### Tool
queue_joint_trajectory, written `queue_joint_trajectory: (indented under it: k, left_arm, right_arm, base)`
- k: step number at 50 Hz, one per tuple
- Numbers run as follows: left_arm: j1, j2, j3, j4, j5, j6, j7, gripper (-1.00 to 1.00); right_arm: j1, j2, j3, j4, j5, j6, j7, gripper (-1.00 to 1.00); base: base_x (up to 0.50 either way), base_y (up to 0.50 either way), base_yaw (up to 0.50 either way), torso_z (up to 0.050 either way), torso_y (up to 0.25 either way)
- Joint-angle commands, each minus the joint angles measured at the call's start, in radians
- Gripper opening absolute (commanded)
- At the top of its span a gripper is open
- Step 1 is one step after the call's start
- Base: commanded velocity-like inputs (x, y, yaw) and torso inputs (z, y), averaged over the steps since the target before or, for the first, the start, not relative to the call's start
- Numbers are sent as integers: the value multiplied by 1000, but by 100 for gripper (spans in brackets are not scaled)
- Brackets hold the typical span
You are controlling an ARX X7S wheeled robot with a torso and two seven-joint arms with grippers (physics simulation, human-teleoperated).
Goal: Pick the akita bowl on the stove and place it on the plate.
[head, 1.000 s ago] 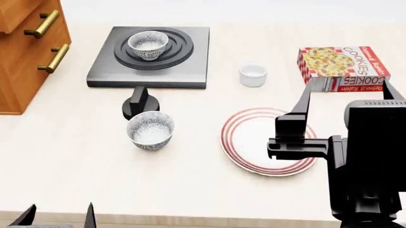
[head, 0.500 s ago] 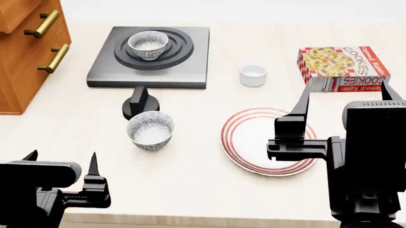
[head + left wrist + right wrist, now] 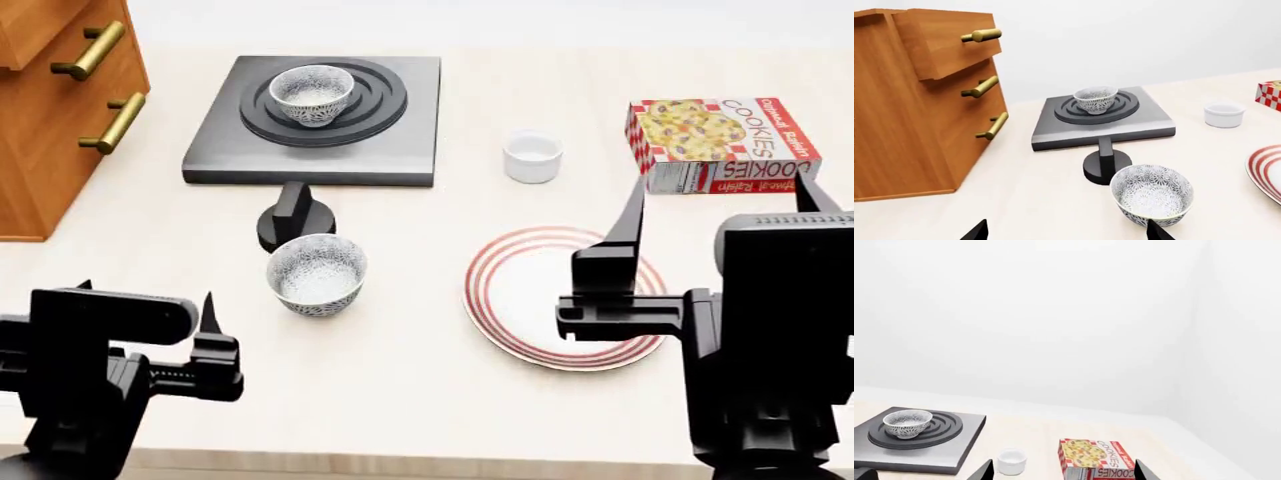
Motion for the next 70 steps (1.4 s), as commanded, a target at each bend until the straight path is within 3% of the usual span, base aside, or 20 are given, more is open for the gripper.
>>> queue_joint_trajectory:
  k: [1,39,70]
  left_arm:
    - [-16,-3,7,-29,2,8,-2,100]
    - [-7,-15,22,9,-15,-2,-11,100]
    - [-3,-22,28,21,-30,-1,-18,100]
  right_arm:
    - [0,3,-4,-2,7,-5,-2,100]
    - [0,5,3,-5,24,4,12,100]
    - [-1,12,-1,2,36,-8,16,100]
  base:
    - [0,0,0,0,0]
    - [0,-267,0,0,0]
    - [80,-14,0,0,0]
